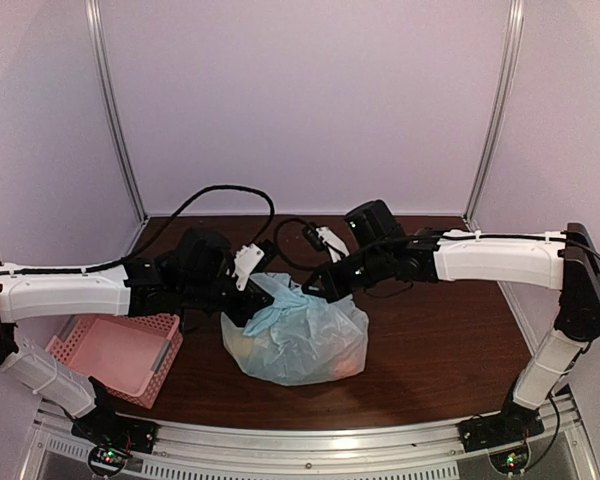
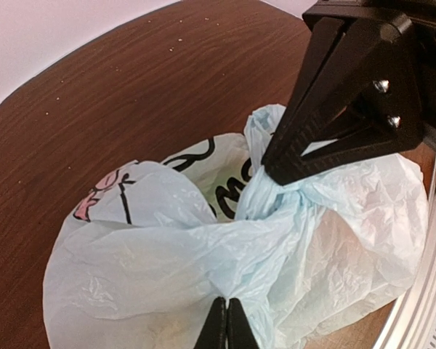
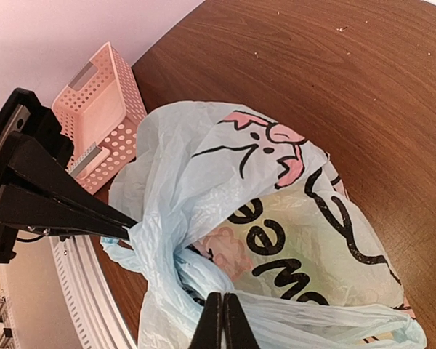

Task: Untie the knot of the plastic bag and take out the fruit
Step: Untie the bag handles from the takeout bag.

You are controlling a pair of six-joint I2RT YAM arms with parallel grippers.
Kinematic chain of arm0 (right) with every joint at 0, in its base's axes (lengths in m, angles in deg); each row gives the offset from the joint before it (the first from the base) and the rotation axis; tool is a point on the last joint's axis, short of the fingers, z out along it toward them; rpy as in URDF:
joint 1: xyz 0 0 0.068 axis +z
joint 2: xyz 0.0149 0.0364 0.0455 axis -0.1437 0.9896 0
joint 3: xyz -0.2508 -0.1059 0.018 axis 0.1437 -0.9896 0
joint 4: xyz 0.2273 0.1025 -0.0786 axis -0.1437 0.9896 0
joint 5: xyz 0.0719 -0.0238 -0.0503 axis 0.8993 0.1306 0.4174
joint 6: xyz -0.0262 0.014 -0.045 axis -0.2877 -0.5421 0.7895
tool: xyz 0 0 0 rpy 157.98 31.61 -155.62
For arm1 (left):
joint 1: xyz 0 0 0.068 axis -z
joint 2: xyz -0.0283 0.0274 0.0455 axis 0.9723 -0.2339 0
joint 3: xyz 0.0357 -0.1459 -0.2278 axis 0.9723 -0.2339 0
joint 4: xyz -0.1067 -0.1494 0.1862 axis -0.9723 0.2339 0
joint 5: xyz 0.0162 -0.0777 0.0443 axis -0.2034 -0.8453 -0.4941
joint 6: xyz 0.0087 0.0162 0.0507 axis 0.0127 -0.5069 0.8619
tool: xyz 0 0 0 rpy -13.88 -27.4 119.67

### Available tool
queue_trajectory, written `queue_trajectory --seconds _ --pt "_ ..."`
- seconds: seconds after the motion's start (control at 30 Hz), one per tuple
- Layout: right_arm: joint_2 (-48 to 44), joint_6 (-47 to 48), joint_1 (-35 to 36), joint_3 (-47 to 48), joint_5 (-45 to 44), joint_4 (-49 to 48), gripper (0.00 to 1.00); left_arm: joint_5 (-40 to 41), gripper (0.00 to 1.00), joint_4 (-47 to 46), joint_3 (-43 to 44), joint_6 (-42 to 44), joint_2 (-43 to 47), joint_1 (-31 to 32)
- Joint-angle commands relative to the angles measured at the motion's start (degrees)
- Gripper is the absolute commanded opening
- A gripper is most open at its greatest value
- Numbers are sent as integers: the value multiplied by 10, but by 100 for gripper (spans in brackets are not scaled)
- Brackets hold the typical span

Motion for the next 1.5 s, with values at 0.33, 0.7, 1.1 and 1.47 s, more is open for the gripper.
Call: queue_trajectory --seconds 0.33,0.7,1.1,1.47 --pt "-52 -12 -2 -46 -44 -12 0 16 0 5 -2 -20 5 -16" --pt "-83 -24 -3 -80 -79 -11 0 16 0 11 -6 -25 12 -42" --pt "-96 -26 -3 -86 -86 -3 0 33 0 16 -13 -19 25 -62" --pt "-91 -12 -5 -45 -84 27 41 -51 0 -25 -38 9 52 -62"
